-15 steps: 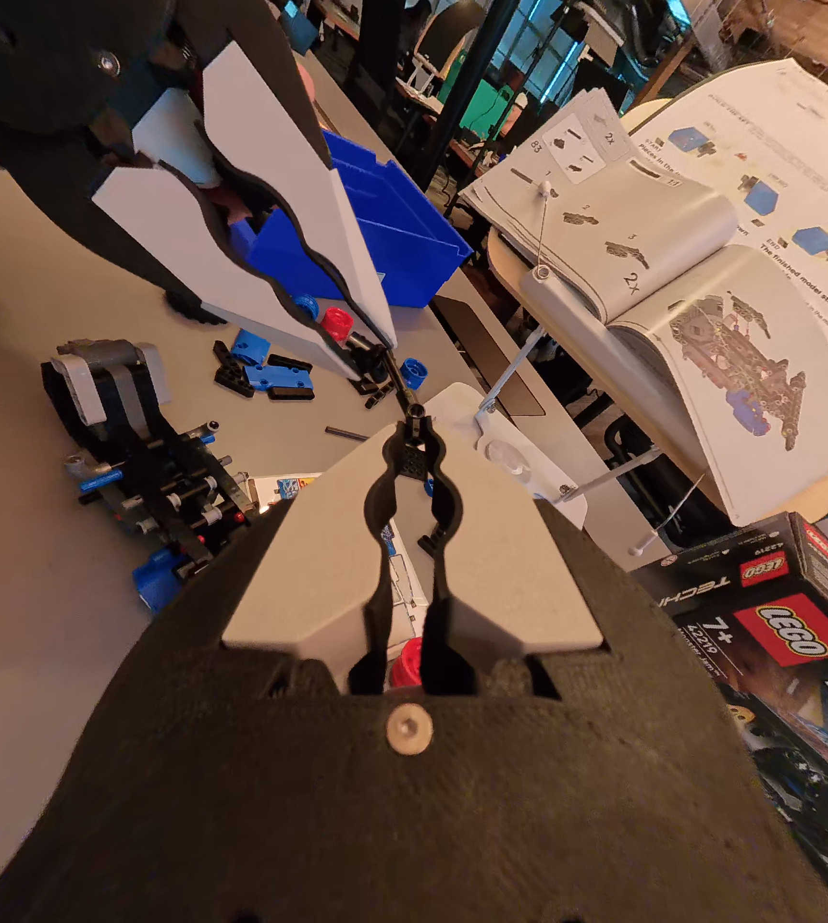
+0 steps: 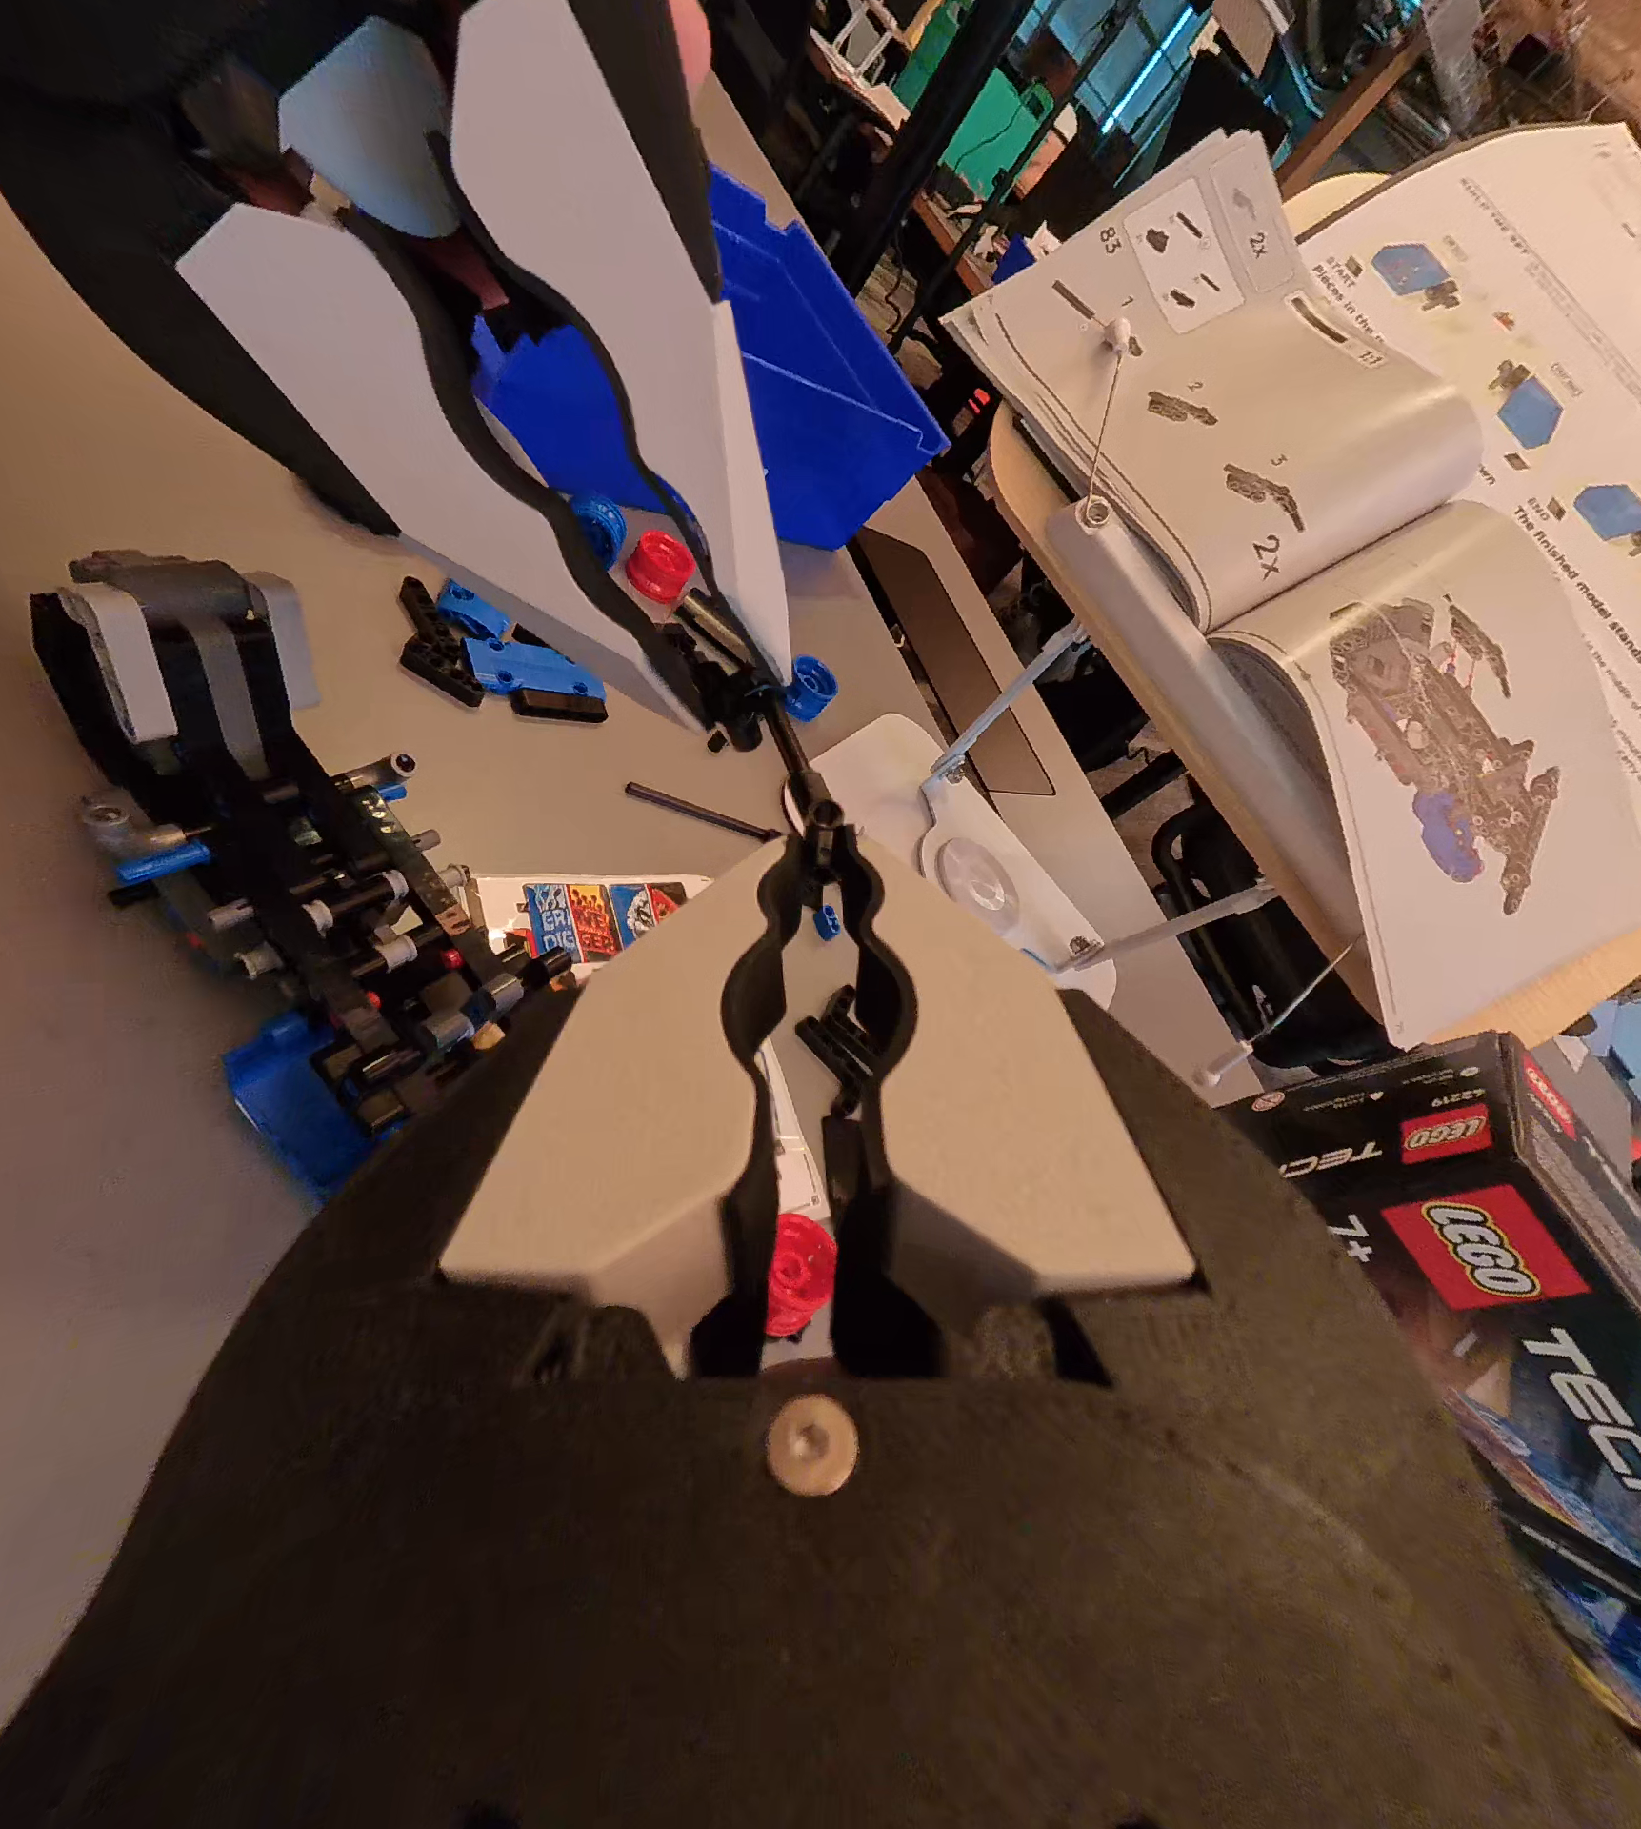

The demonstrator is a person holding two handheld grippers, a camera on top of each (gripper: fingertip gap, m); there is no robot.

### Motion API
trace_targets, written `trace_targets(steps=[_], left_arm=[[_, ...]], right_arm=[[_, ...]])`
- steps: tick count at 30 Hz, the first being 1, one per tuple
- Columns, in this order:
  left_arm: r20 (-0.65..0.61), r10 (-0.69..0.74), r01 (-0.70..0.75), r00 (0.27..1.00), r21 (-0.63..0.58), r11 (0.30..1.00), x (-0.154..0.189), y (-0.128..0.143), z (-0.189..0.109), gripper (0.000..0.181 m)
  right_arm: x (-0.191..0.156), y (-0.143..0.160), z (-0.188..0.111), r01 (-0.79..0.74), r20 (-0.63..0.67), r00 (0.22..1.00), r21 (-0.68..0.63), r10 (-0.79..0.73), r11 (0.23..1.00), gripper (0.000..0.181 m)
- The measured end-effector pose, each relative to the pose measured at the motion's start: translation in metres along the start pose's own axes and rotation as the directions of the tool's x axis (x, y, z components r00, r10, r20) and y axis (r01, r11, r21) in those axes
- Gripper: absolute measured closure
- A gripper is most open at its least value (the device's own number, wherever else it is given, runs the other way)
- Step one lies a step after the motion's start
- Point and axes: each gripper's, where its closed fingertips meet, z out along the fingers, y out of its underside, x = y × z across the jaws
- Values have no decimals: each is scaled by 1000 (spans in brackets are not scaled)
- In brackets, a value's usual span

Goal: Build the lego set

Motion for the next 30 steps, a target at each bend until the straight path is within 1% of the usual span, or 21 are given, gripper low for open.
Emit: trace_targets(steps=[5,9,12,15,16,17,19,26,30], left_arm=[[-39,-22,23,999,18,1000,3,-1,0,169],[-87,-41,45,995,38,998,8,-1,0,168],[-109,-39,45,993,49,998,11,0,1,168],[-95,12,-8,995,43,999,12,0,1,168],[-87,29,-25,996,41,999,12,-1,2,170],[-84,45,-41,995,52,998,13,-3,1,176],[-84,57,-53,995,51,997,13,-4,1,176],[-66,51,-47,997,58,997,13,-4,1,175],[-20,124,-123,992,64,990,14,-5,-1,176]], right_arm=[[-2,0,-1,22,12,1000,-4,-22,1000,176],[-5,1,-1,67,20,998,-12,-67,998,176],[-7,2,-1,43,46,998,-15,-42,999,176],[-8,7,1,3,65,998,-34,-1,999,176],[-8,7,1,-13,72,997,-35,15,999,176],[-8,8,1,-32,78,996,-37,34,999,176],[-7,8,0,-44,86,995,-25,46,999,176],[-7,4,-2,-31,80,996,-10,32,999,176],[-8,4,-3,-33,95,995,-1,33,999,176]])
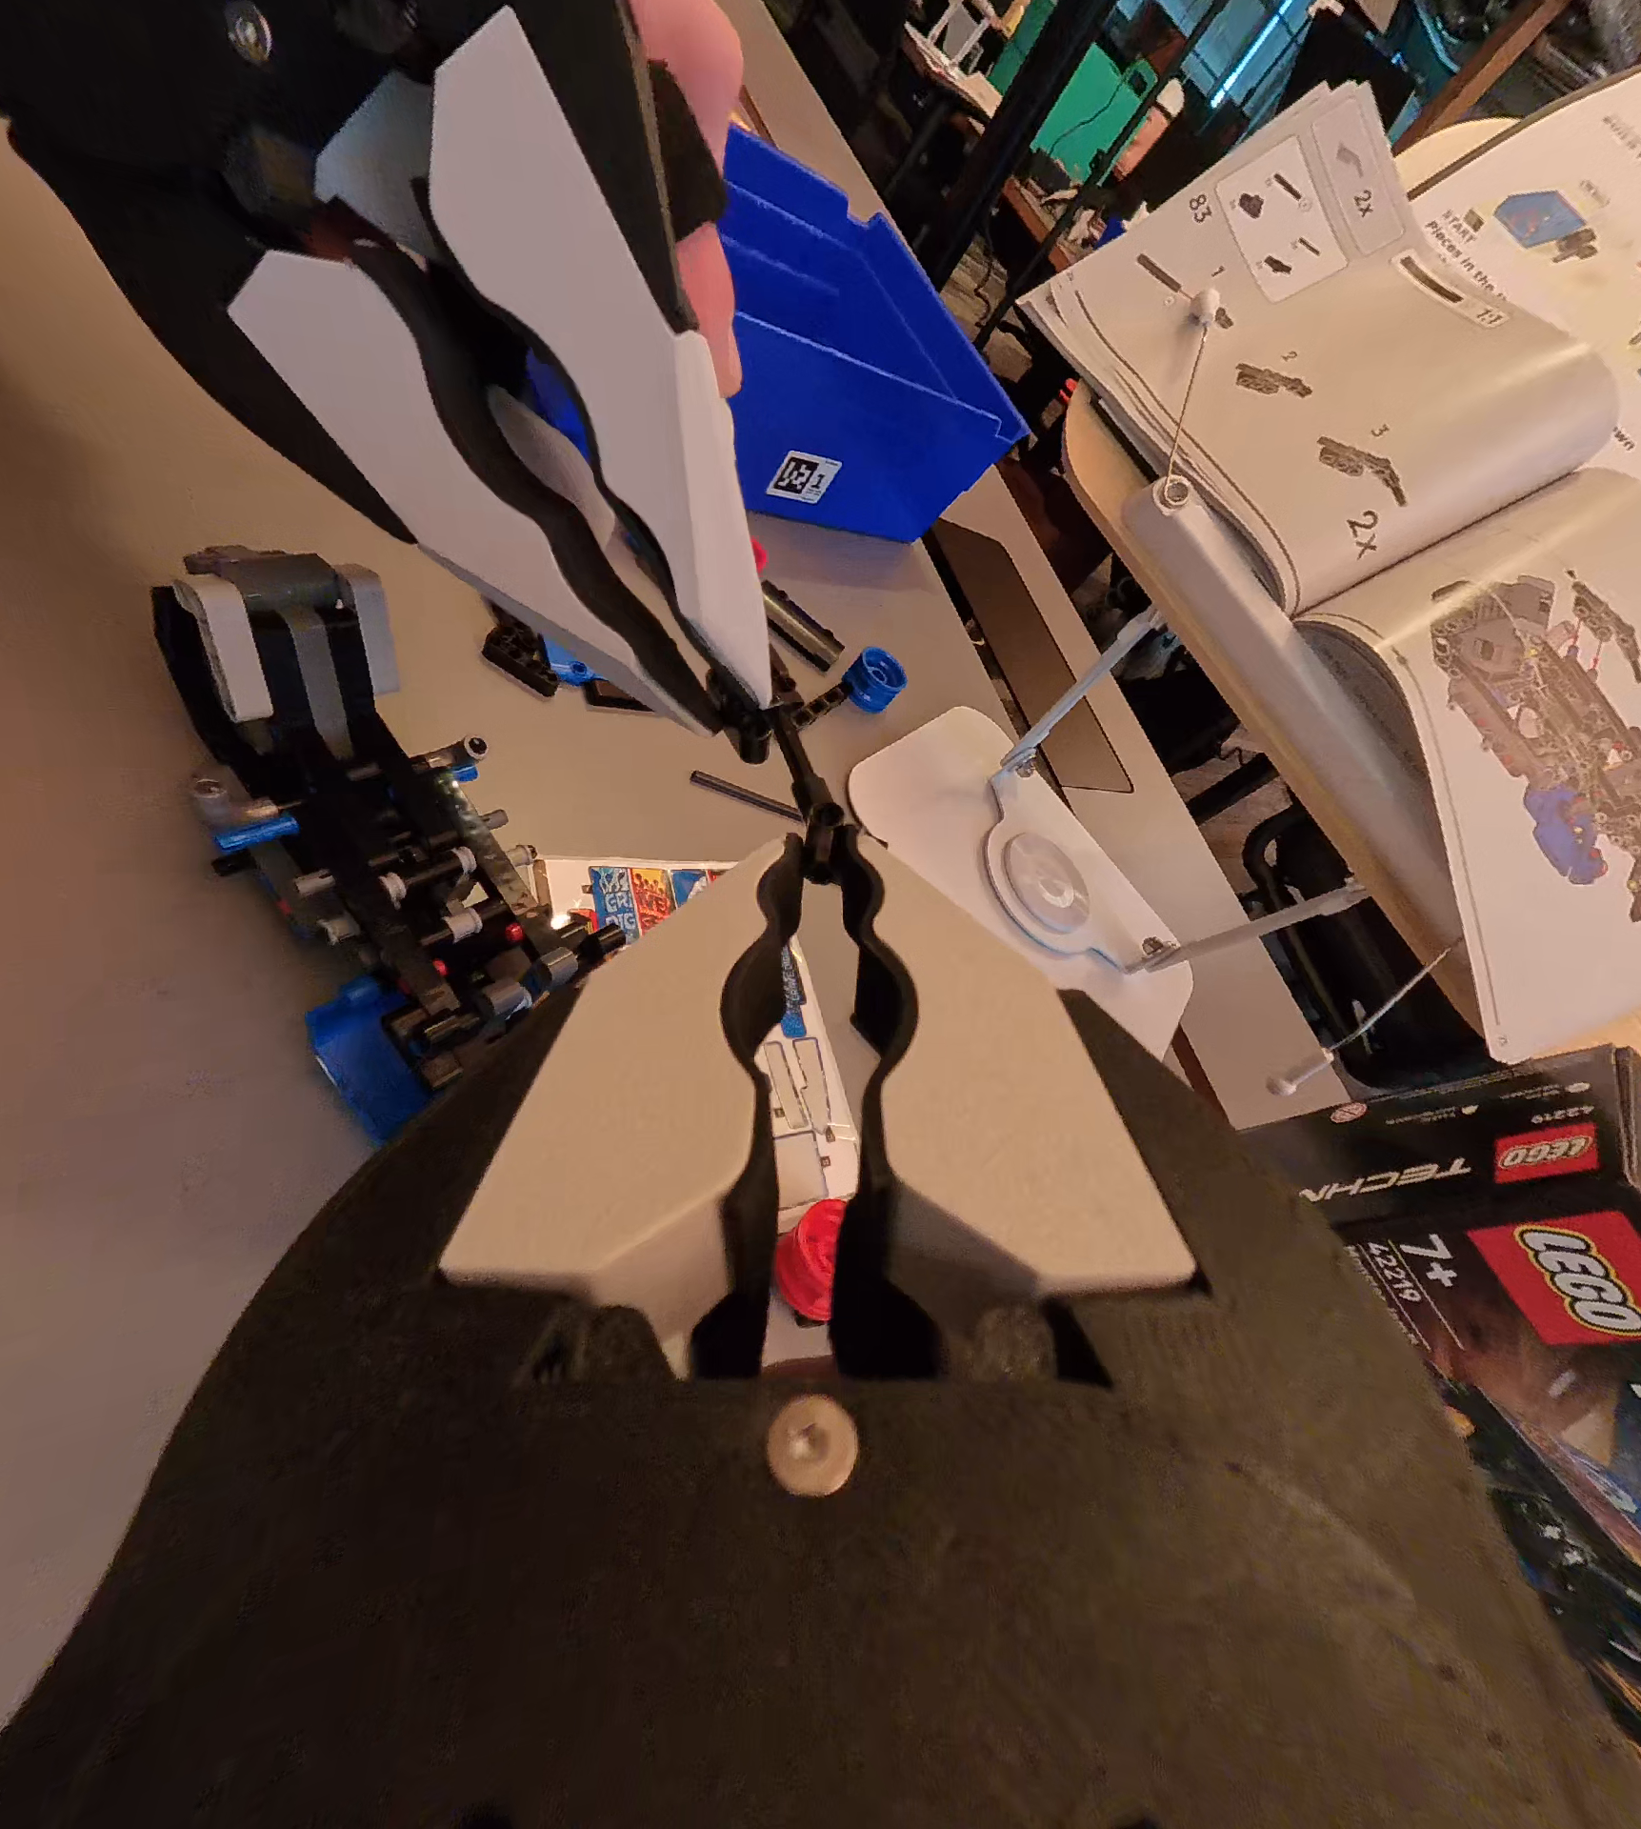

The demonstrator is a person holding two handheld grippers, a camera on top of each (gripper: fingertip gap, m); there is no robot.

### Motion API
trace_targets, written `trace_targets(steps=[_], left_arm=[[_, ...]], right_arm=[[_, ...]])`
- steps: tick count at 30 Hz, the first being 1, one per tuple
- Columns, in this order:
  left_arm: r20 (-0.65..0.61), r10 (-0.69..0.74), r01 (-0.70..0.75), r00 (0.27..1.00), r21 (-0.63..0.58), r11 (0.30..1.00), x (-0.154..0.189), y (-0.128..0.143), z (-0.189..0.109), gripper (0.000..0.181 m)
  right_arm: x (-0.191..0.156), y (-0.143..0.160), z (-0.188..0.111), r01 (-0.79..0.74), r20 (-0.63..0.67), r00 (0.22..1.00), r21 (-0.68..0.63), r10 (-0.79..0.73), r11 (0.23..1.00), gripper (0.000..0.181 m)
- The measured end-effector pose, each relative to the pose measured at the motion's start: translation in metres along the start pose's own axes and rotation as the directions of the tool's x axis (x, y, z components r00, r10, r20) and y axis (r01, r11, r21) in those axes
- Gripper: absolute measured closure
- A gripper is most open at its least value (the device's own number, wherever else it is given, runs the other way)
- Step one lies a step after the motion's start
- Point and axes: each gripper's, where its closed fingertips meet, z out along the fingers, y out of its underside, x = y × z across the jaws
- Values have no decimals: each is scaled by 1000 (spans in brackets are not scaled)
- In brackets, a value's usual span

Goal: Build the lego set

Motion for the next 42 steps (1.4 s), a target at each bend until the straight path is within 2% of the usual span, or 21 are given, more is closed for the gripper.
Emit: trace_targets(steps=[6,13,17,21,23,28,31,33,37,42], left_arm=[[44,168,-168,985,4,986,3,-9,-4,181],[43,232,-234,972,26,972,5,-21,-6,181],[-15,89,-89,996,19,996,9,-11,-10,181],[-73,-122,119,990,-53,992,7,16,-19,179],[-129,-228,213,965,-121,969,15,35,-19,174],[-154,-370,320,916,-277,906,29,84,-10,168],[-171,-499,415,849,-367,832,36,109,7,159],[-178,-532,438,828,-388,811,37,118,20,157],[-234,-515,384,825,-438,813,45,140,43,157],[-315,-534,361,784,-468,807,58,153,57,160]], right_arm=[[-2,-4,-4,3,27,1000,30,-4,1000,176],[-14,-5,0,-7,91,996,45,3,999,176],[-11,0,-1,-23,93,995,31,20,999,176],[-4,7,-4,-41,80,996,12,40,999,176],[2,11,-7,-61,70,996,8,60,998,176],[5,24,-2,-82,58,995,-35,84,996,176],[2,30,3,-83,69,994,-57,87,995,176],[1,32,5,-87,72,993,-64,91,994,176],[2,36,7,-97,74,992,-69,102,993,176],[-1,37,10,-94,82,992,-74,100,993,176]])
